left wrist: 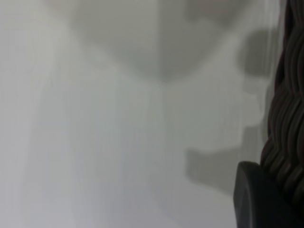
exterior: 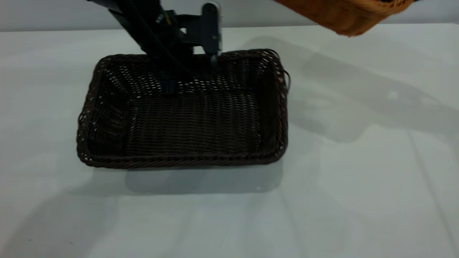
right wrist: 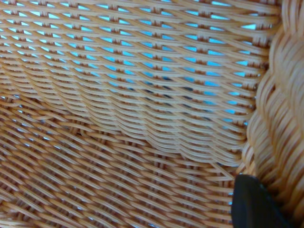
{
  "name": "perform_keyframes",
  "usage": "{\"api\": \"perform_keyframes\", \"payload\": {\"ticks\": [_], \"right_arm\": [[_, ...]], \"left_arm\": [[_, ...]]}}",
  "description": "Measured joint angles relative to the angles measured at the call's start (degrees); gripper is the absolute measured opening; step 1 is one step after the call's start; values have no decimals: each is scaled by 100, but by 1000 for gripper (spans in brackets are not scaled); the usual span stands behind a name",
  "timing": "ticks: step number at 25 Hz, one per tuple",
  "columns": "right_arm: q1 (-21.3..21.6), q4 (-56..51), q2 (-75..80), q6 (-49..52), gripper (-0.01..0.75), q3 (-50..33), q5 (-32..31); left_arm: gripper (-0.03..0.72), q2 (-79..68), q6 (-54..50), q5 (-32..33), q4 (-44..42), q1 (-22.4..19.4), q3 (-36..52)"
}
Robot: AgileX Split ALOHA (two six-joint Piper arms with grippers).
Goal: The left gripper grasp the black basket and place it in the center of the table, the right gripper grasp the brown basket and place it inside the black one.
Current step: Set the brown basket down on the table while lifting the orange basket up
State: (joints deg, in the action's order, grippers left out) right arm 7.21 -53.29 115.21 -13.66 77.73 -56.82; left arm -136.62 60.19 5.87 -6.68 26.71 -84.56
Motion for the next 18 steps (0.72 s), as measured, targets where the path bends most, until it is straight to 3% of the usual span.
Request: {"api": "perform_keyframes", "payload": {"ticks": [12, 18], "right_arm": [[0, 85, 0, -7, 67, 40, -137], [0, 85, 0, -18, 69, 42, -137]], "left_arm": [[109, -6, -45, -120, -101, 268, 1], [271, -79, -580, -300, -186, 356, 1]]}}
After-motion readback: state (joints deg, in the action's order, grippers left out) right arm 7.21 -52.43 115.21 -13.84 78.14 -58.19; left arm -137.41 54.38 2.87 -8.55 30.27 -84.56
